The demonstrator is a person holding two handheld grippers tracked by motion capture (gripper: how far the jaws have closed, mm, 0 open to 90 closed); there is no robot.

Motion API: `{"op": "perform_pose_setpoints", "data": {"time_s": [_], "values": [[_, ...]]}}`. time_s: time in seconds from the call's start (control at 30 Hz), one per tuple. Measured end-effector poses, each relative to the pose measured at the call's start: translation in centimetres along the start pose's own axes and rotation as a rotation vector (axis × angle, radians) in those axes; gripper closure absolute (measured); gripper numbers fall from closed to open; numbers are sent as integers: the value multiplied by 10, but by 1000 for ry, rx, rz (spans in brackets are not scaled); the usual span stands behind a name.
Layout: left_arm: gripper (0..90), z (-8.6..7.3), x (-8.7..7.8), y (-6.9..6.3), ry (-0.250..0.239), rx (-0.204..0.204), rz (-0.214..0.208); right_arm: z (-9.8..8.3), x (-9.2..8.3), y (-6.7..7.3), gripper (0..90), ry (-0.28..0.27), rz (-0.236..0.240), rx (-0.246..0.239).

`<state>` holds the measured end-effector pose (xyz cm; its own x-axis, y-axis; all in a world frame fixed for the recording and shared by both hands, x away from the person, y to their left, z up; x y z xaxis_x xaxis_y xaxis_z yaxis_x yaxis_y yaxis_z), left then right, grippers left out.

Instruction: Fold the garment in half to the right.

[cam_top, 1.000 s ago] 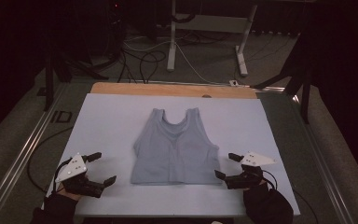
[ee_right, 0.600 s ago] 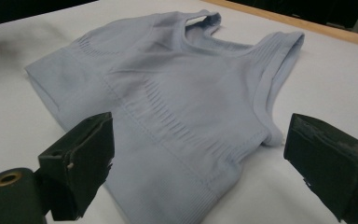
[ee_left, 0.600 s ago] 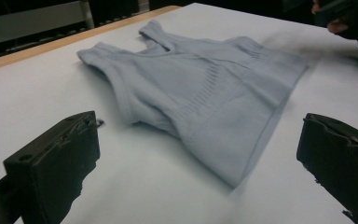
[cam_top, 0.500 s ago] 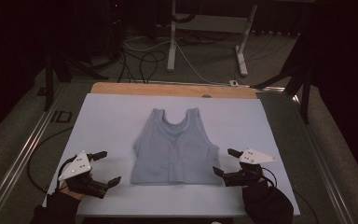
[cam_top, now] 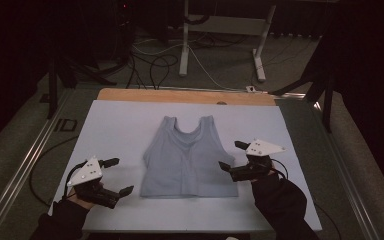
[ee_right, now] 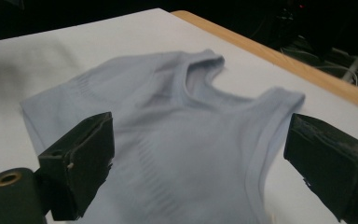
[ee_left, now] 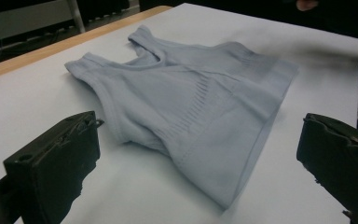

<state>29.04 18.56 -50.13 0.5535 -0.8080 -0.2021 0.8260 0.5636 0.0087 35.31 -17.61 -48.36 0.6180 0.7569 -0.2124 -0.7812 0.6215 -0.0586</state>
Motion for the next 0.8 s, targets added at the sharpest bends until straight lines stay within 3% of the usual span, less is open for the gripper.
{"op": "perform_pose_setpoints", "data": {"time_s": [0.4,0.8], "values": [[2,3,19,-8,25,-7,-30,17,57,-2,85,3,64,-29],[2,-1,31,-15,98,-21,11,32,108,-1,85,8,114,-31]]}}
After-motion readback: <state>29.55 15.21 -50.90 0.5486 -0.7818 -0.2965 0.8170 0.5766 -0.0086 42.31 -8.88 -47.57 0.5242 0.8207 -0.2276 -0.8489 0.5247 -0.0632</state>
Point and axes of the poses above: each handheld gripper's, and its own axes: x roughly forward along the jaws, z roughly out of its top, y roughly to its left, the point moved 7 cm from there along x, roughly forward along the jaws, and after that the axes turned 12 degrees about -y, right-handed, at the moved point
